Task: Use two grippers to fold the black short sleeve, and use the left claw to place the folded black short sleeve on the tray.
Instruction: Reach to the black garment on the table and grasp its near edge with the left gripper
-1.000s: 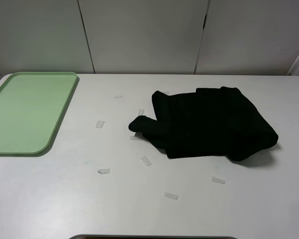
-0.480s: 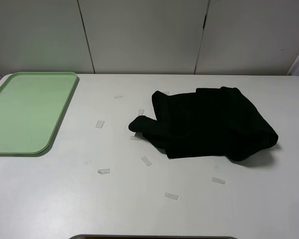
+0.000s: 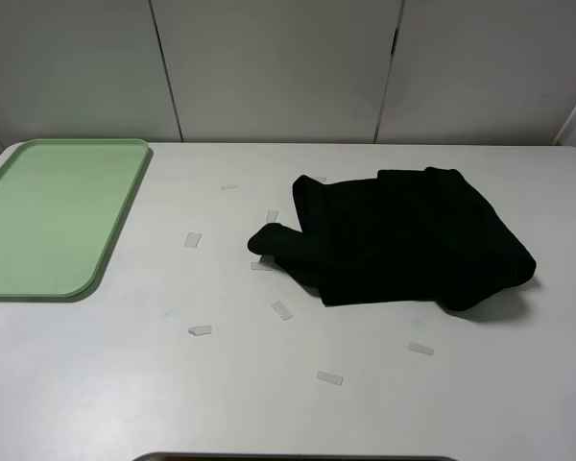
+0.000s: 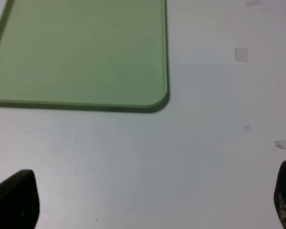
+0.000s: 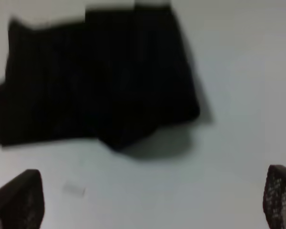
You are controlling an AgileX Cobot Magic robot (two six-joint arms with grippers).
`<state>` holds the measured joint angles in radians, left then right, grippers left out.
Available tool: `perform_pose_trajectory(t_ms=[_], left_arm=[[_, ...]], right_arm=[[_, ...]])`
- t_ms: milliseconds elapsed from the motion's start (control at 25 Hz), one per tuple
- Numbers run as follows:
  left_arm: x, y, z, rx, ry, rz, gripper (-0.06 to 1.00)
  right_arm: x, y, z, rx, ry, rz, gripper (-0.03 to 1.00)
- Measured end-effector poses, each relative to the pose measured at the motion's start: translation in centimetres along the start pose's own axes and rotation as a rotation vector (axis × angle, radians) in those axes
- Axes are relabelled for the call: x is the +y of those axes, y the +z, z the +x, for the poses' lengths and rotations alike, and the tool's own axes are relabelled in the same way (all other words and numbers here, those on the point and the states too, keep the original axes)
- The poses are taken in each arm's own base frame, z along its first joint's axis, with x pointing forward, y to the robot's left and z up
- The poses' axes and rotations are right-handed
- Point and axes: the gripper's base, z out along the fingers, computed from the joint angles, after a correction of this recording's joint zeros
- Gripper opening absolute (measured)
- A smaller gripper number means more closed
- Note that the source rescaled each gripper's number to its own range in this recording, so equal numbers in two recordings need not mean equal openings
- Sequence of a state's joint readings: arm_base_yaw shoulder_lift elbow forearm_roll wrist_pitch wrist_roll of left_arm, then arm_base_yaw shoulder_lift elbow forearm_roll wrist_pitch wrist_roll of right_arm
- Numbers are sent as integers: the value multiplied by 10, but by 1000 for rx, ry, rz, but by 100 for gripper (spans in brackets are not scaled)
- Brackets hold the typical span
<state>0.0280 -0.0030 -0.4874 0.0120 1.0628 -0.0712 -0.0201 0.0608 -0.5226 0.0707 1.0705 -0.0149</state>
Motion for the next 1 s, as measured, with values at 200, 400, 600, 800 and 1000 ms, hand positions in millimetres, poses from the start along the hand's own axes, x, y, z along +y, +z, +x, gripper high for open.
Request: perform_pose_trajectory(t_ms=[200, 400, 600, 800, 1000], left_arm=[[0, 0, 0, 0, 0, 0, 98], [0, 0, 0, 0, 0, 0, 98], [0, 0, 0, 0, 0, -1, 98], [0, 0, 0, 0, 0, -1, 98], [0, 0, 0, 0, 0, -1, 98]], right_arm=[[-2, -2, 8, -73, 0, 23, 100], [-2, -2, 8, -73, -1, 25, 100], [-2, -2, 8, -73, -1, 25, 100], [-2, -2, 8, -73, -1, 25, 100], [-2, -2, 8, -73, -1, 25, 100]])
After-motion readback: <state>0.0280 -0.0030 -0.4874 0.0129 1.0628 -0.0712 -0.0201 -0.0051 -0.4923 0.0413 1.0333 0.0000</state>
